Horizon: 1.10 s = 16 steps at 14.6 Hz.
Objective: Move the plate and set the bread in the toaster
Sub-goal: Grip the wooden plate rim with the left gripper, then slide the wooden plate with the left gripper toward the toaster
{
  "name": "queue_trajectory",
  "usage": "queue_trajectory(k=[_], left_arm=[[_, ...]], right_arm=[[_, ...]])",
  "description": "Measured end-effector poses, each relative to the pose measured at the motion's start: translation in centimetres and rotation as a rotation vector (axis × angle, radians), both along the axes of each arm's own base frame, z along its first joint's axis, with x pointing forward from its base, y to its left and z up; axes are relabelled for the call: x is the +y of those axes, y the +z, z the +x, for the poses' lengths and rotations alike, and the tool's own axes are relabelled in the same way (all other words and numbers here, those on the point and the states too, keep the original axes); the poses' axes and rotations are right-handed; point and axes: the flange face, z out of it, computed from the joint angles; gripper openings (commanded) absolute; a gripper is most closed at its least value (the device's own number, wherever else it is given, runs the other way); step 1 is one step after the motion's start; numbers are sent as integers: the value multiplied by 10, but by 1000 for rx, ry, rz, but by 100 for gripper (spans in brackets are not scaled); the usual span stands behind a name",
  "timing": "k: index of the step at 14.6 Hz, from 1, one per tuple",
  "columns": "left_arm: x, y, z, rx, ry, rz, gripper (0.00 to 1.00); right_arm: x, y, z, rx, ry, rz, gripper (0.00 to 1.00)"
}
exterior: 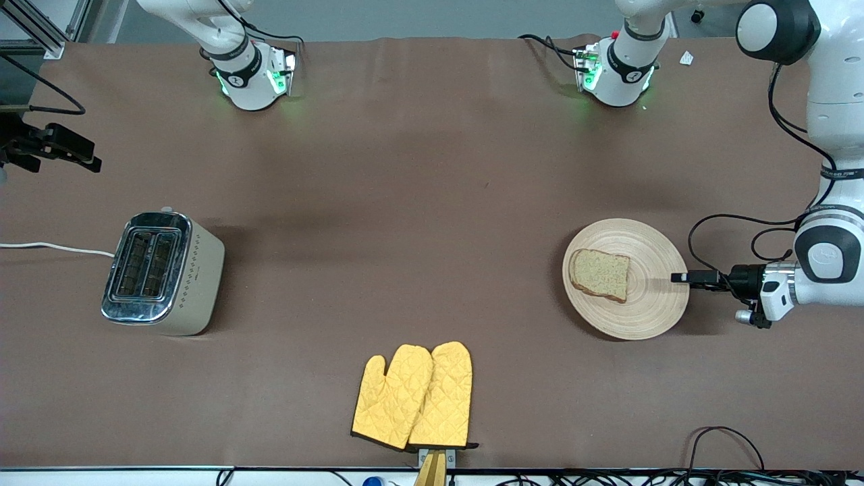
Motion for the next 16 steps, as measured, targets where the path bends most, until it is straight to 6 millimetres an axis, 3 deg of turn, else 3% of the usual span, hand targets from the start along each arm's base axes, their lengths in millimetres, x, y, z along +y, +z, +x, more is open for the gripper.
queue_trajectory(k=[3,7,9,13,16], left_arm=[[-2,-2,0,-27,-24,-19,32],[0,-13,-3,-96,-102,-56,0],[3,-21,-5,-166,-161,-99,0],[0,-18,-4,-220,-198,-152,0],[-43,-11,7,-198,-179,-222,0]], right_arm=[[0,0,0,4,0,0,100],[0,0,-1,4,0,0,100],[0,0,-1,5,0,0,100],[-2,0,-1,5,-4,0,100],[-3,0,-1,5,-6,0,100]])
